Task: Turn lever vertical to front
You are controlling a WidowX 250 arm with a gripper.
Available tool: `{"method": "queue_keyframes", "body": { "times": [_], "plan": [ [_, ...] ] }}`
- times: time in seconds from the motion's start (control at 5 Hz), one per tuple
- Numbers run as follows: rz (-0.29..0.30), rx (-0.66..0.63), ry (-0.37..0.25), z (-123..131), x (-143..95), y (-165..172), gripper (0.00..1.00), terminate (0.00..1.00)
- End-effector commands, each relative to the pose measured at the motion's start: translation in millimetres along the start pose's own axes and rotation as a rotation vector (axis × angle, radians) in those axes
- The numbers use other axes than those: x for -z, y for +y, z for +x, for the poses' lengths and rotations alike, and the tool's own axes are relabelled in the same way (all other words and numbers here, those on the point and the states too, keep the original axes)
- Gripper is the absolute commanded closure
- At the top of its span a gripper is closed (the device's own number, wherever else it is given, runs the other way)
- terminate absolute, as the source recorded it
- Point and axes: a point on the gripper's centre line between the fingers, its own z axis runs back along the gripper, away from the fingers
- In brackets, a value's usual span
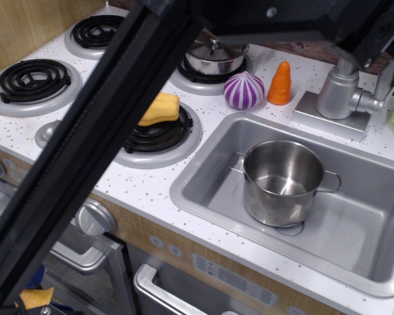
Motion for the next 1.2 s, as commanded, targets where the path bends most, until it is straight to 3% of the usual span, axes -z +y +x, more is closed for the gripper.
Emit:
{"method": "queue_keyframes", "body": {
  "times": [0.0, 0.6, 1.0],
  "plan": [
    [-0.039, -0.072, -0.107, 31.3, -41.8, 17.7, 1.0, 0.0],
    [-0.153, -0.187, -0.023, 2.9, -43.8, -0.7, 1.0, 0.0],
    [-0.193, -0.245, 0.088, -20.0, -41.6, -2.4, 1.0, 0.0]
  ]
}}
